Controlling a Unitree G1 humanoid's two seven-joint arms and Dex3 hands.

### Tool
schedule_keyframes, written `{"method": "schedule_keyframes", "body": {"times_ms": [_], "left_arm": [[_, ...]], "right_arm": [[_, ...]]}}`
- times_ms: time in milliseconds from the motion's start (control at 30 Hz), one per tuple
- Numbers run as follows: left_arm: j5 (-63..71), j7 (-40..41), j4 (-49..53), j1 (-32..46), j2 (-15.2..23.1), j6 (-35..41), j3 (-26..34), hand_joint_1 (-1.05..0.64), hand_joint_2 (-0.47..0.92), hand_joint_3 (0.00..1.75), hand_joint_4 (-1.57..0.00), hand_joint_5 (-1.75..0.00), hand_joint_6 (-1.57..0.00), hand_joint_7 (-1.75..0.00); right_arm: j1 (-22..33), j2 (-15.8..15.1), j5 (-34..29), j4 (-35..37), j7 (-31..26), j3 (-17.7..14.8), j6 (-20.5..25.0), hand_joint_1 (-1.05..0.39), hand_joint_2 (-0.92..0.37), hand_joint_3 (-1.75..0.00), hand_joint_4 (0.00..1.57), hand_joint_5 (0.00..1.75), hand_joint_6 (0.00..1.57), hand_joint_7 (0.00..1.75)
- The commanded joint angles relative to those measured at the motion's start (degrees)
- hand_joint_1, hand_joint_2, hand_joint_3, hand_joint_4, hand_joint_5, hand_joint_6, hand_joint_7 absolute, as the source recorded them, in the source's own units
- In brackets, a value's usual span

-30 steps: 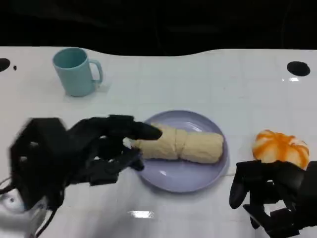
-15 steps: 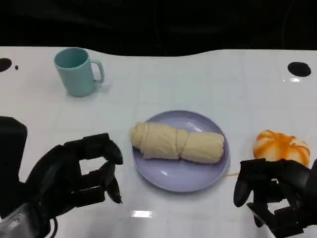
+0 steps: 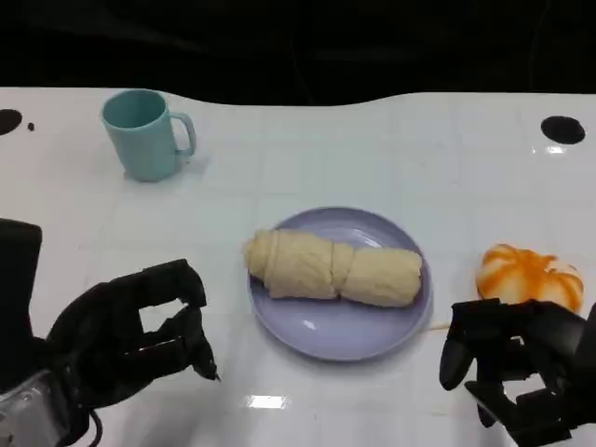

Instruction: Grasp the towel on the left side of the plate with the left hand and place it into the plate.

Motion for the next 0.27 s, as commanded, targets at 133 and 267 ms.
{"method": "schedule_keyframes", "body": {"times_ms": [133, 267], "left_arm": [[1.02, -0.84, 0.46, 0.95, 3.67, -3.86, -2.91, -0.11, 0.58, 1.25, -0.80, -1.75, -0.69, -1.72], [1.05, 0.07, 0.11, 0.90, 3.86, -4.10, -3.54, -0.11, 0.57, 1.27, -0.80, -1.75, -0.69, -1.73]], "right_arm": [[0.71, -0.76, -0.05, -0.02, -0.04, -0.43, -0.94, 0.06, -0.59, -1.07, 0.69, 1.68, 0.68, 1.42], [0.65, -0.82, 0.03, -0.08, 0.04, -0.64, -0.81, 0.07, -0.60, -1.07, 0.69, 1.68, 0.68, 1.43]]}}
